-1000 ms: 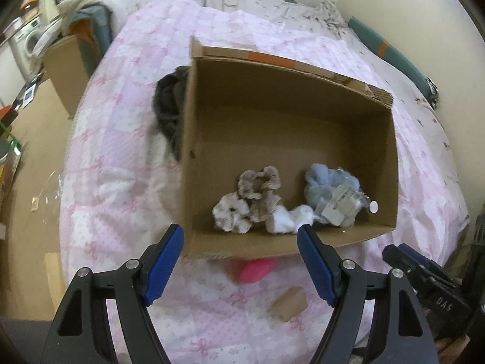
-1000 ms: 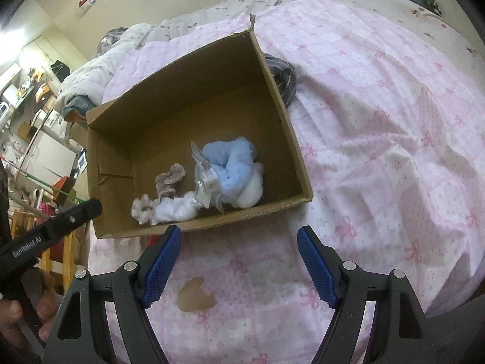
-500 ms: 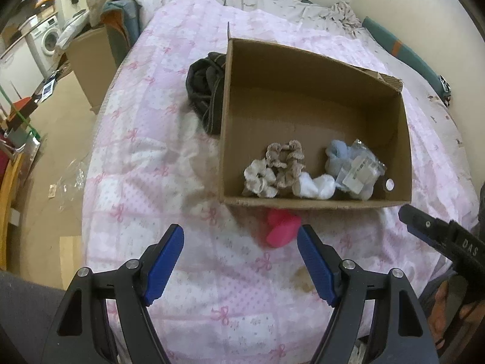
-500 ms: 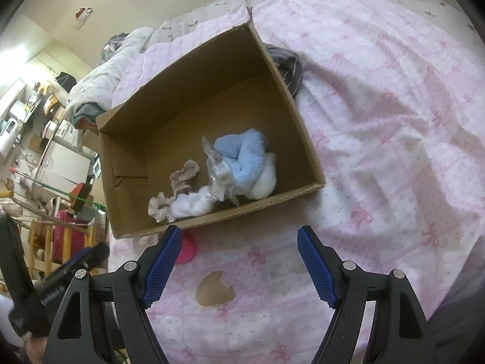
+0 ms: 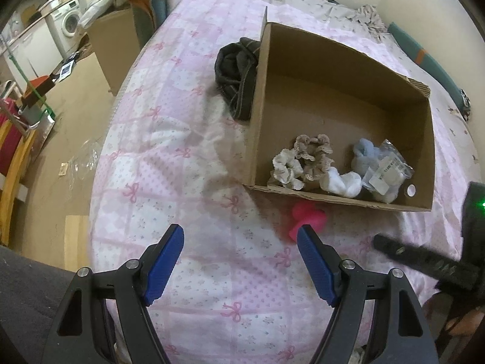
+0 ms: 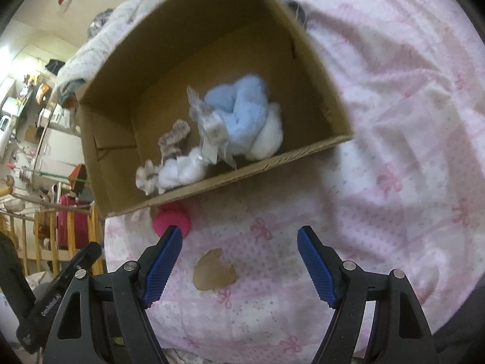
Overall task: Organize soft objects
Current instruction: 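Grasp the beige translucent piece with the right tool while the left tool grasps the pink rubber duck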
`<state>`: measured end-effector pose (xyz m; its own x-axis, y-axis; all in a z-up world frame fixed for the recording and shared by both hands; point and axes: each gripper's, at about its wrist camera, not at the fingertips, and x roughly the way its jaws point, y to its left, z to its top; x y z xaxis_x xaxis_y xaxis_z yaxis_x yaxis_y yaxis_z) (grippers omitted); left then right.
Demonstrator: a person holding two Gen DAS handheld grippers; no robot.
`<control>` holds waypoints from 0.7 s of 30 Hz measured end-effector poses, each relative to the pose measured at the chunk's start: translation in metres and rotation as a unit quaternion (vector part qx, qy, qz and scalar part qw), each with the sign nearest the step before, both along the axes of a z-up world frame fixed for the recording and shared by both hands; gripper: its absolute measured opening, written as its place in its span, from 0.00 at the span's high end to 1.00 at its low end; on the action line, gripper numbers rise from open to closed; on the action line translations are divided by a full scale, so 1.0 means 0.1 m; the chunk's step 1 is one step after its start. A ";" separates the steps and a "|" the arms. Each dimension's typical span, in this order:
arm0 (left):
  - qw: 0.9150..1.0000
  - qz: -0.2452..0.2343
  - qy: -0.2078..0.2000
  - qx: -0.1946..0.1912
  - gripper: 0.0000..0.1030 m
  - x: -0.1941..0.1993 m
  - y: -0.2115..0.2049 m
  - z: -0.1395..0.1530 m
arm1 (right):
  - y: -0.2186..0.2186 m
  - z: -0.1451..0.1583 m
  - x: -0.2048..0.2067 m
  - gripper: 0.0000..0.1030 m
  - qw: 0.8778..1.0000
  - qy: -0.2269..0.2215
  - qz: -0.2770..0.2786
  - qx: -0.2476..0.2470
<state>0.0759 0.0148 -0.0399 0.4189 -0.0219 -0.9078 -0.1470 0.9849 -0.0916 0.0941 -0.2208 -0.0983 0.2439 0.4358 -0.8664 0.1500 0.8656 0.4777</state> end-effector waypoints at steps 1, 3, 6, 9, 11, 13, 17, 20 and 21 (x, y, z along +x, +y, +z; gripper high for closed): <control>1.000 0.001 0.002 -0.001 0.27 0.00 0.01 -0.01 | 0.06 -0.05 0.02 0.20 1.000 0.010 0.011 0.004; 1.000 0.004 0.006 -0.005 0.27 0.01 0.03 -0.02 | 0.24 -0.15 0.05 0.20 0.999 0.021 0.045 -0.007; 1.000 0.010 0.009 -0.011 0.27 0.02 0.05 -0.04 | 0.57 -0.22 0.04 0.20 0.992 0.021 0.113 -0.050; 1.000 0.014 0.009 -0.012 0.27 0.03 0.05 -0.04 | 0.84 -0.29 -0.01 0.20 0.982 0.019 0.169 -0.078; 1.000 0.012 0.006 -0.009 0.27 0.04 0.03 -0.03 | 0.96 -0.32 -0.04 0.20 0.976 0.016 0.194 -0.101; 1.000 0.008 0.004 -0.005 0.27 0.06 0.01 -0.03 | 1.05 -0.36 -0.07 0.31 0.968 0.012 0.215 -0.130; 1.000 0.004 0.007 0.000 0.27 0.08 -0.03 -0.06 | 1.11 -0.38 -0.12 0.67 0.959 0.008 0.237 -0.154; 1.000 -0.001 0.003 0.007 0.27 0.07 -0.06 -0.05 | 1.09 -0.35 -0.15 0.92 0.961 0.007 0.239 -0.140; 1.000 -0.002 0.001 0.009 0.27 0.07 -0.06 -0.05 | 1.06 -0.33 -0.16 0.92 0.962 0.005 0.239 -0.135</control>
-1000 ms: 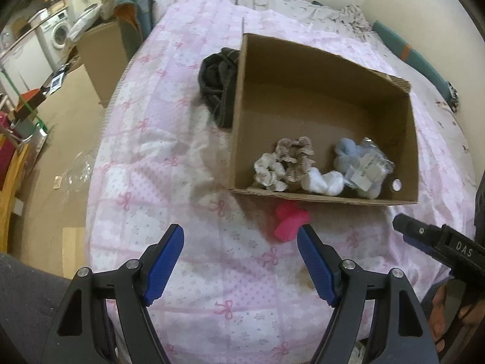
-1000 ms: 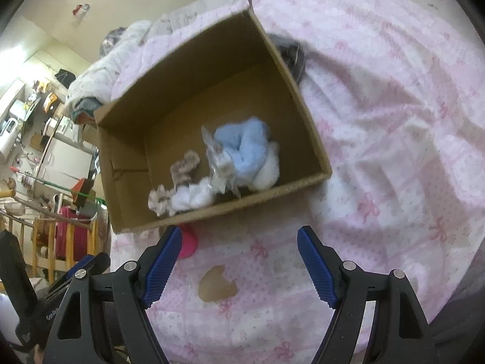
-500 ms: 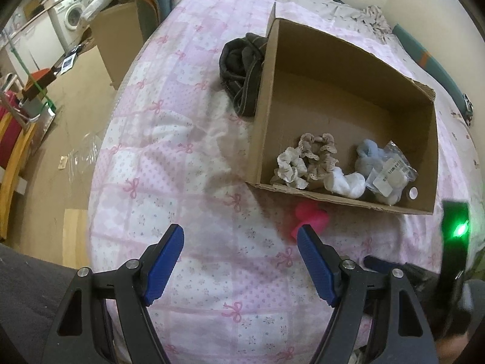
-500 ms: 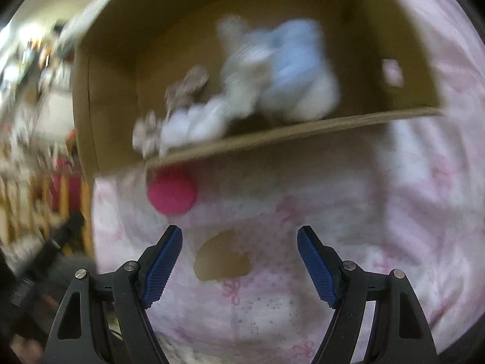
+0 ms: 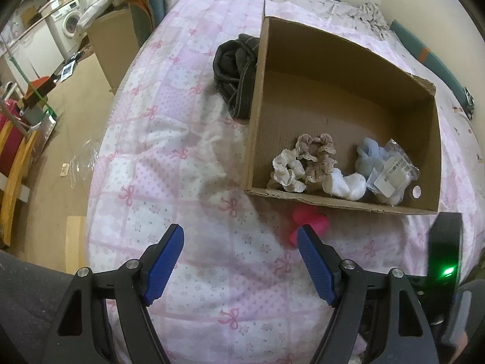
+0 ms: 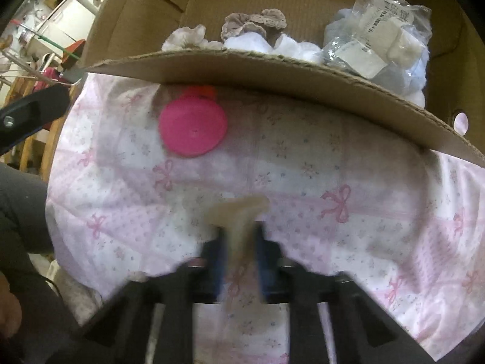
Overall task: Organize soft objects
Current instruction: 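Grasp the beige translucent piece with the right tool while the left tool grasps the pink rubber duck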
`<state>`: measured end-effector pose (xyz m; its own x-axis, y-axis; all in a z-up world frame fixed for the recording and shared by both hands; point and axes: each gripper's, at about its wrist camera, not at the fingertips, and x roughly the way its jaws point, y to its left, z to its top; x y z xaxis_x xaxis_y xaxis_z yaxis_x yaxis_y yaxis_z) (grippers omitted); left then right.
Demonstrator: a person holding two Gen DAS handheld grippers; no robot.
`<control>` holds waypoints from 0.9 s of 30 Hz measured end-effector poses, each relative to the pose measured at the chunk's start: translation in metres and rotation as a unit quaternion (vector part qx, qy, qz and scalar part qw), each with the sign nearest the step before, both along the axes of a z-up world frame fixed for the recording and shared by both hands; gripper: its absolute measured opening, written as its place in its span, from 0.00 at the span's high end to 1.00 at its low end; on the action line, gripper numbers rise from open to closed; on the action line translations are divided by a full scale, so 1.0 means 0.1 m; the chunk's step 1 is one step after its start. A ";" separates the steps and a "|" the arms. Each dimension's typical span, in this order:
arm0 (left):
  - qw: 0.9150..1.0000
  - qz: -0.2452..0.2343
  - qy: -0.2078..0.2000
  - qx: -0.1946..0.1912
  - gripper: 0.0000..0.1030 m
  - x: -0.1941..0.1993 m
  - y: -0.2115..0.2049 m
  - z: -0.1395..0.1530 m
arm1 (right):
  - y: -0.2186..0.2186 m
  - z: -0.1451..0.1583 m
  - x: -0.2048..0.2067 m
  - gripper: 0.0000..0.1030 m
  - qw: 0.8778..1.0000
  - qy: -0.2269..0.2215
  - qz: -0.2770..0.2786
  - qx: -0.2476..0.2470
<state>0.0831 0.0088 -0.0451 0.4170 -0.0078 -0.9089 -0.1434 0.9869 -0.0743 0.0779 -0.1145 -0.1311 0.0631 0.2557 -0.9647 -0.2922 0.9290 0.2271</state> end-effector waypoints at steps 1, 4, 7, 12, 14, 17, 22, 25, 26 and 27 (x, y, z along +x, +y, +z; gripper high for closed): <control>1.000 0.000 -0.001 0.000 0.27 0.00 0.00 0.00 | -0.03 0.03 -0.02 0.92 1.000 0.000 -0.001 0.008; 1.000 0.005 0.002 -0.002 0.27 0.01 0.02 -0.03 | -0.18 0.15 -0.03 0.93 0.999 -0.005 -0.019 0.036; 1.000 0.005 0.010 -0.005 0.27 0.03 0.01 -0.09 | -0.38 0.31 0.00 0.93 0.996 -0.018 -0.058 0.064; 1.000 -0.016 0.018 -0.018 0.27 0.08 -0.10 -0.18 | -0.70 0.45 0.12 0.93 0.985 -0.037 -0.125 0.112; 0.999 -0.037 0.026 -0.023 0.27 0.13 -0.20 -0.25 | -0.78 0.47 0.16 0.93 0.981 -0.038 -0.141 0.124; 0.997 -0.070 0.035 -0.028 0.27 0.19 -0.36 -0.34 | -0.80 0.46 0.19 0.92 0.978 -0.035 -0.154 0.134; 0.992 -0.110 0.055 -0.029 0.27 0.33 -0.64 -0.56 | -0.83 0.48 0.23 0.92 0.978 -0.032 -0.155 0.136; 0.992 -0.112 0.058 -0.028 0.29 0.44 -0.71 -0.68 | -0.85 0.46 0.20 0.92 0.977 -0.028 -0.158 0.138; 0.992 -0.112 0.058 -0.027 0.35 0.47 -0.72 -0.70 | -0.85 0.43 0.20 0.92 0.977 -0.028 -0.159 0.137; 0.992 -0.112 0.059 -0.030 0.48 0.50 -0.72 -0.72 | -0.85 0.43 0.20 0.92 0.978 -0.028 -0.159 0.135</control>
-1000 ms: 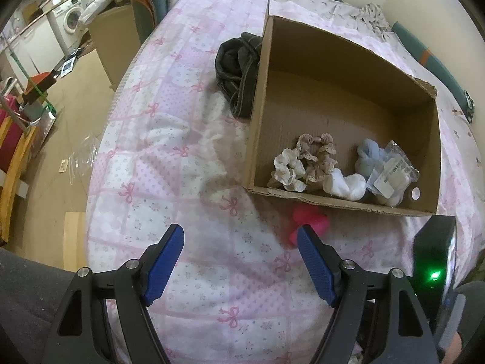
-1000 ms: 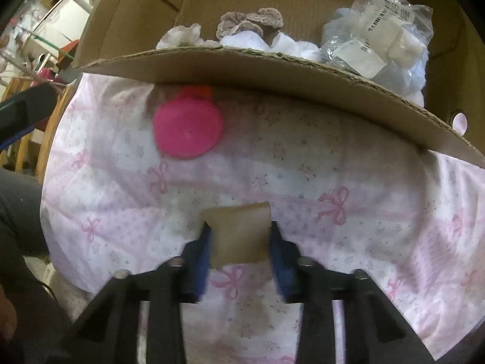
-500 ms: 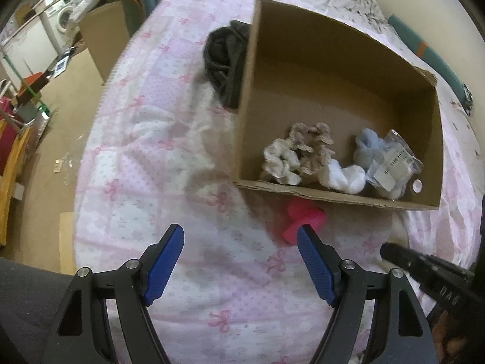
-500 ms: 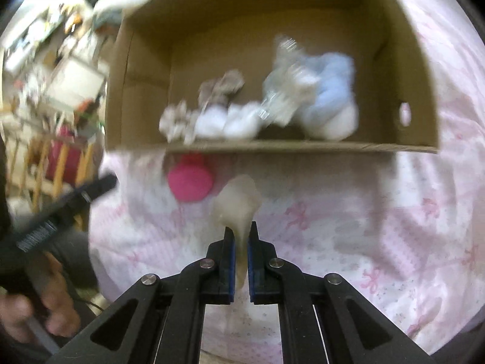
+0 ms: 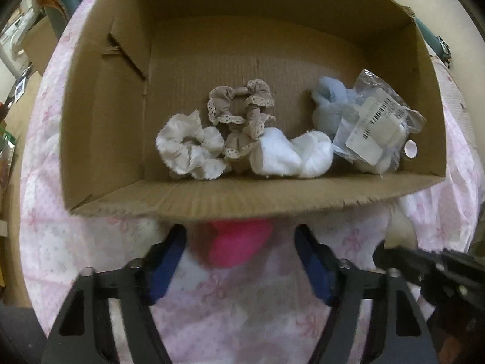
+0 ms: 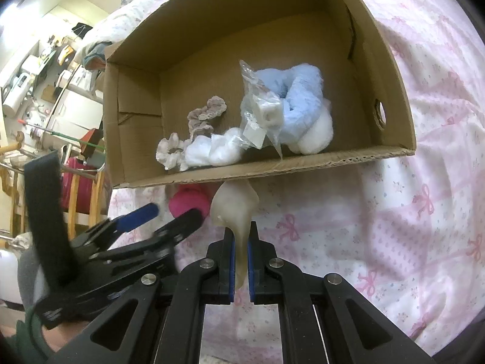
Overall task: Organize soft objects
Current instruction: 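Grasp the beige translucent piece with the right tool while the left tool grasps the pink rubber duck, then carry the pink duck and beige piece in both tools over the box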
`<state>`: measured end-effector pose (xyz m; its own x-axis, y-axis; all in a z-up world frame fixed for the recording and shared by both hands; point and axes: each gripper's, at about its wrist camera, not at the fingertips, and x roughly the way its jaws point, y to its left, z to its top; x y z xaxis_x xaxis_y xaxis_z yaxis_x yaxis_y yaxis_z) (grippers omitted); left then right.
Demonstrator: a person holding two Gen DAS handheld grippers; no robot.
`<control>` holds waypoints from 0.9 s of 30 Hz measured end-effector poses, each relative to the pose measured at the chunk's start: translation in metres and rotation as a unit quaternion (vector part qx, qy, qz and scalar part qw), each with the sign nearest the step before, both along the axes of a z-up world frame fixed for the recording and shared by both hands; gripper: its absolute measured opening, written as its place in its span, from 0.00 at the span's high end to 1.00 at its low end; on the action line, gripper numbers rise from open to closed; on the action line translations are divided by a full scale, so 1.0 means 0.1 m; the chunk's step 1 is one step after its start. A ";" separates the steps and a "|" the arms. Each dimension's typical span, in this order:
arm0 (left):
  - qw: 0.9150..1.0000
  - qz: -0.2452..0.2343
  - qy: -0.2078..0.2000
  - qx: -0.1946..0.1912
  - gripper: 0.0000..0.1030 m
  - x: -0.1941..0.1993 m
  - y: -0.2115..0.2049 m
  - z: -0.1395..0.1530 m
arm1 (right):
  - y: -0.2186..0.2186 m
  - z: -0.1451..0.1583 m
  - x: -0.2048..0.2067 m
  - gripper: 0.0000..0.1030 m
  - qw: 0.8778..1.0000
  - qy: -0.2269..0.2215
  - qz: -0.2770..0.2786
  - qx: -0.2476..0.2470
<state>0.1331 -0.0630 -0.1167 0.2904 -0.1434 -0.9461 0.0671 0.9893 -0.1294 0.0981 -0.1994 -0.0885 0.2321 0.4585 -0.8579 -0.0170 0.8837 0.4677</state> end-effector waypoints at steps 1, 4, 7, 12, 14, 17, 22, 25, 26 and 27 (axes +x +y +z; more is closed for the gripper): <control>1.000 0.000 0.003 -0.002 0.56 0.02 0.01 -0.02 | 0.00 -0.02 0.00 0.92 1.000 0.001 0.000 -0.001; 1.000 0.009 0.009 -0.003 0.63 0.05 0.05 -0.02 | 0.00 -0.04 -0.01 0.92 1.000 0.004 0.001 -0.006; 1.000 0.012 0.011 0.004 0.63 0.04 0.12 0.00 | 0.00 -0.04 -0.02 0.92 1.000 0.004 0.004 -0.007; 0.999 0.029 0.013 0.022 0.63 -0.08 0.27 0.04 | 0.03 -0.02 -0.03 0.92 1.000 0.000 0.008 -0.006; 0.999 0.036 0.020 0.023 0.63 -0.13 0.33 0.03 | 0.05 -0.01 -0.04 0.92 1.000 -0.002 0.011 -0.007; 0.999 0.039 0.016 0.031 0.63 -0.24 0.37 0.05 | 0.06 0.02 -0.07 0.92 1.000 -0.004 0.015 -0.009; 0.999 0.041 0.000 0.034 0.63 -0.45 0.53 0.26 | 0.08 0.07 -0.12 0.92 1.000 -0.007 0.021 -0.012; 0.999 0.040 -0.017 0.026 0.63 -0.56 0.62 0.49 | 0.10 0.14 -0.18 0.92 0.999 -0.015 0.027 -0.008; 0.999 0.038 -0.028 0.022 0.63 -0.57 0.63 0.61 | 0.10 0.18 -0.20 0.92 0.999 -0.021 0.028 -0.007; 0.998 0.036 -0.038 0.021 0.63 -0.61 0.67 0.71 | 0.09 0.23 -0.22 0.92 0.999 -0.027 0.029 -0.005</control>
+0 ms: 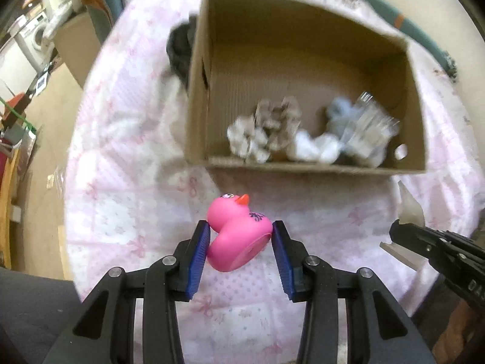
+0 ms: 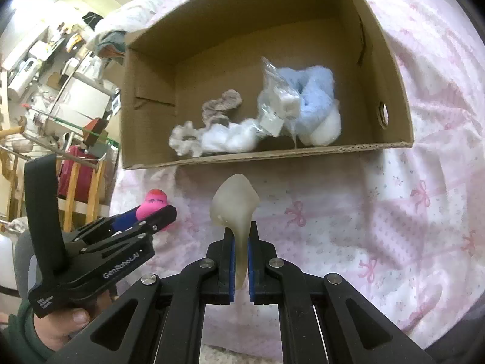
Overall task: Organize soft objects
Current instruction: 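Carry the pink duck and beige piece in both tools over the box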
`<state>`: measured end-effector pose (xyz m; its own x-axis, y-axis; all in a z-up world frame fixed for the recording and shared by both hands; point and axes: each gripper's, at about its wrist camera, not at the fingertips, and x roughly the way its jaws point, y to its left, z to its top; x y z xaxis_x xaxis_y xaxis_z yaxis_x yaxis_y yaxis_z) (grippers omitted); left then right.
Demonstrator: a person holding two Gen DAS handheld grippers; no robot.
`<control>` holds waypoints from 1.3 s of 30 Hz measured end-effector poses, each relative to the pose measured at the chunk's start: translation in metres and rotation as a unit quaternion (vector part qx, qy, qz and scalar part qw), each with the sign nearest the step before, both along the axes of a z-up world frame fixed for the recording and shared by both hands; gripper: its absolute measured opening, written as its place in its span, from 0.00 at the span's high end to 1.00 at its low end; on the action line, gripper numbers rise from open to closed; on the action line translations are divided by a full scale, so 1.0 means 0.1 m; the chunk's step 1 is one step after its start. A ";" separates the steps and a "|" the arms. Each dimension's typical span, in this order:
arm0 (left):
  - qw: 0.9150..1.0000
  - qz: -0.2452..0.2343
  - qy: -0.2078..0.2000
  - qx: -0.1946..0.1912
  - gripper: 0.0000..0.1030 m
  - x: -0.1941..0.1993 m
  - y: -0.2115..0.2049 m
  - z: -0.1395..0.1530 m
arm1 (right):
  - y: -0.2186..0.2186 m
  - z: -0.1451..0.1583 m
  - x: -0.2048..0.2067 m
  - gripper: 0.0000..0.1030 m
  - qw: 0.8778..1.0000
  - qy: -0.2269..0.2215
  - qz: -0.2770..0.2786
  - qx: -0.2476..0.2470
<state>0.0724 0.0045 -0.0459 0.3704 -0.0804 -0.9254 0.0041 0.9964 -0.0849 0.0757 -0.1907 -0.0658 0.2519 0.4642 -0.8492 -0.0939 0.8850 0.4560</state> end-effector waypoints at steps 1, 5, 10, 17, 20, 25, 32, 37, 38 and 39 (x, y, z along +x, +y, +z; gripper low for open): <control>1.000 -0.003 -0.014 0.001 0.63 -0.03 0.03 0.12 | -0.02 0.07 -0.03 0.92 1.000 -0.009 0.001 0.003; 0.998 -0.014 -0.065 0.010 0.63 -0.01 0.04 0.56 | -0.16 0.39 -0.09 0.92 0.998 -0.047 -0.007 0.028; 0.993 -0.014 -0.115 0.008 0.63 0.22 0.00 0.98 | -0.34 0.70 0.01 0.92 0.995 -0.089 -0.029 0.045; 0.990 -0.032 -0.136 0.012 0.63 0.71 -0.30 0.98 | -0.45 0.90 0.39 0.92 0.991 -0.124 -0.043 0.031; 0.989 -0.042 -0.140 0.023 0.63 0.88 -0.41 0.81 | -0.44 0.86 0.56 0.92 0.990 -0.129 -0.044 0.020; 0.989 -0.058 -0.138 0.019 0.63 0.96 -0.49 0.46 | -0.43 0.50 0.66 0.92 0.993 -0.107 -0.050 0.021; 0.993 -0.052 -0.105 -0.001 0.63 1.04 -0.50 0.18 | -0.38 0.29 0.74 0.92 0.996 -0.081 -0.046 -0.005; 0.993 -0.053 -0.107 -0.004 0.63 1.06 -0.52 0.19 | -0.36 0.17 0.76 0.91 0.997 -0.062 -0.050 -0.007; 0.993 -0.052 -0.106 -0.006 0.63 1.06 -0.52 0.21 | -0.36 0.18 0.76 0.91 0.997 -0.064 -0.050 -0.006; 0.993 -0.050 -0.106 -0.009 0.63 1.06 -0.51 0.21 | -0.37 0.18 0.78 0.91 0.997 -0.066 -0.051 -0.003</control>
<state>0.1783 -0.0465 -0.0249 0.5466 -0.1414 -0.8254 0.1217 0.9886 -0.0888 0.1533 -0.2279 -0.0478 0.4071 0.4257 -0.8081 -0.0622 0.8956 0.4404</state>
